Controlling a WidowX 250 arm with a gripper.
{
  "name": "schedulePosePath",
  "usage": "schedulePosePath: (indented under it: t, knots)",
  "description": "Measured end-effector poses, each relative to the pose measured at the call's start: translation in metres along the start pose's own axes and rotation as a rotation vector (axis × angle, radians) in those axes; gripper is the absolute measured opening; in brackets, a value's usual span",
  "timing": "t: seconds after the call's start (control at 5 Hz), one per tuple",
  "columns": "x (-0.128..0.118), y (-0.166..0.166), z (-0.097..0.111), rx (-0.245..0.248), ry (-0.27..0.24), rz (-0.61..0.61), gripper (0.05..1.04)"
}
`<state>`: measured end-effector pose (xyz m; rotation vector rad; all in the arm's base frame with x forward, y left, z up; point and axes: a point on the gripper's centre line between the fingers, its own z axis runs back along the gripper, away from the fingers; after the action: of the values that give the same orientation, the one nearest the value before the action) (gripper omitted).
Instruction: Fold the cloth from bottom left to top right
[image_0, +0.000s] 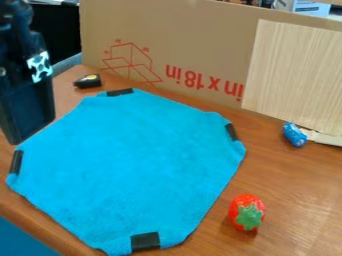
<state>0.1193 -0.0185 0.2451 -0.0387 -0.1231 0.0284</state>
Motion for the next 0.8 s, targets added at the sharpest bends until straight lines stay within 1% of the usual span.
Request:
schedulePosePath:
  t: [0.2, 0.4, 0.6, 0.8]
  knots:
    - [-0.001, 0.0, -0.002, -0.004, 0.005, -0.008, 1.0]
    - [0.011, 0.049, -0.029, -0.055, 0.007, 0.105, 0.999]
    - [0.009, 0.099, -0.063, -0.099, -0.045, 0.291, 0.999]
    - [0.023, 0.148, -0.092, -0.09, -0.122, 0.419, 0.999]
